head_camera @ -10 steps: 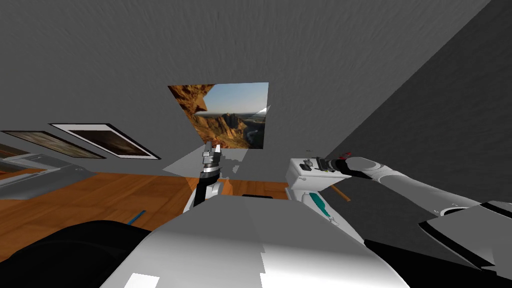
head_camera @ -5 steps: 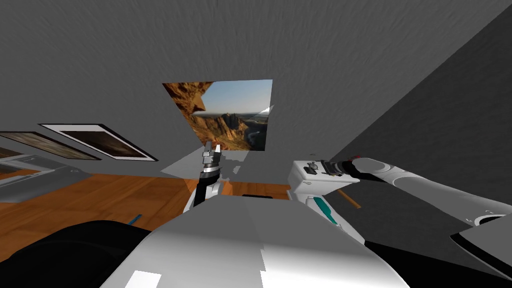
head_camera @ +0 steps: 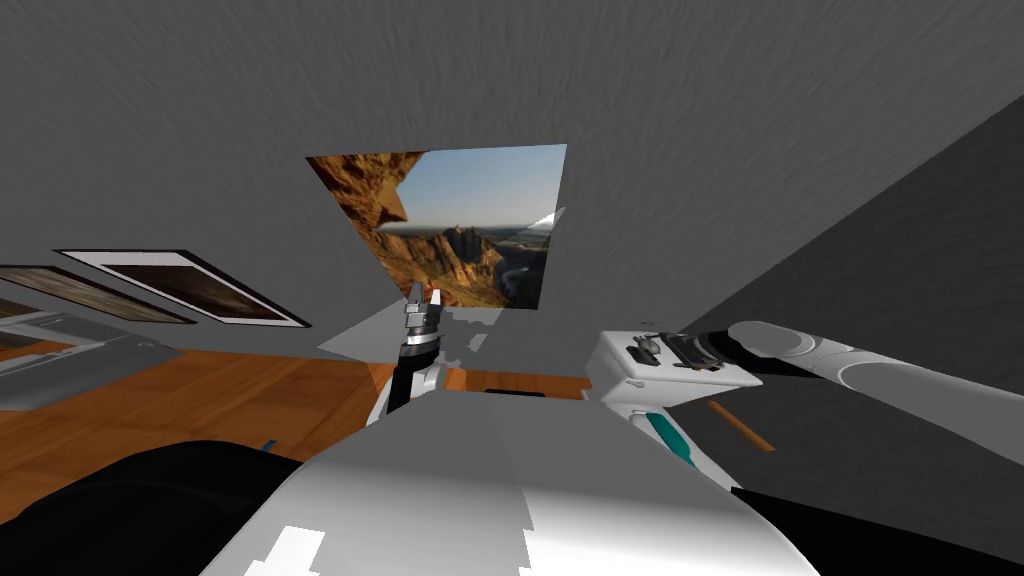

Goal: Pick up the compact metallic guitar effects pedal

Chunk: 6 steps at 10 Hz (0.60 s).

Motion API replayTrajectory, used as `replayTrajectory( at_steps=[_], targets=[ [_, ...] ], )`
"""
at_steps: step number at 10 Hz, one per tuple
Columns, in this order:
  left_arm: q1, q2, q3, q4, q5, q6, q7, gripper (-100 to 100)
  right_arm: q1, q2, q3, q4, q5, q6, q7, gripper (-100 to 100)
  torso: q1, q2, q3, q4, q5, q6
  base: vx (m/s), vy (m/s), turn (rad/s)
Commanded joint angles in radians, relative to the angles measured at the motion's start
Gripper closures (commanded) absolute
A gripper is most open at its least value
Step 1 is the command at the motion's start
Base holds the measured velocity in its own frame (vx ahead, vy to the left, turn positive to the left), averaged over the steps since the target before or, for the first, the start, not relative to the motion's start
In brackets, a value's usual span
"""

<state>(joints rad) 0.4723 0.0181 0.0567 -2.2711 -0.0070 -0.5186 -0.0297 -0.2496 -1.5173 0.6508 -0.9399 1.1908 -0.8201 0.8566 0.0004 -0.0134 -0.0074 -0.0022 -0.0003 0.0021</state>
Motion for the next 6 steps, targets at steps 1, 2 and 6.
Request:
replayTrajectory(
  at_steps=[1,2,6],
  targets=[
    [0.000,0.000,0.000,0.000,0.000,0.000,0.000,0,-0.010,0.006,0.013,0.028,0.016,-0.023,0.021,-100,0.000,0.000,0.000,0.000,0.000,0.000,0.096,0.045,0.007],
    [0.000,0.000,0.000,0.000,0.000,0.000,0.000,0,0.014,-0.024,0.047,0.029,0.047,-0.053,0.044,-100,-0.001,0.001,0.001,0.000,0.000,0.000,0.142,0.092,0.081],
    [0.000,0.000,0.000,0.000,0.000,0.000,0.000,0,0.074,-0.067,0.126,0.035,0.113,-0.097,0.102,-100,0.003,-0.003,-0.002,-0.001,0.001,0.000,0.164,0.106,0.095]
  ],
)
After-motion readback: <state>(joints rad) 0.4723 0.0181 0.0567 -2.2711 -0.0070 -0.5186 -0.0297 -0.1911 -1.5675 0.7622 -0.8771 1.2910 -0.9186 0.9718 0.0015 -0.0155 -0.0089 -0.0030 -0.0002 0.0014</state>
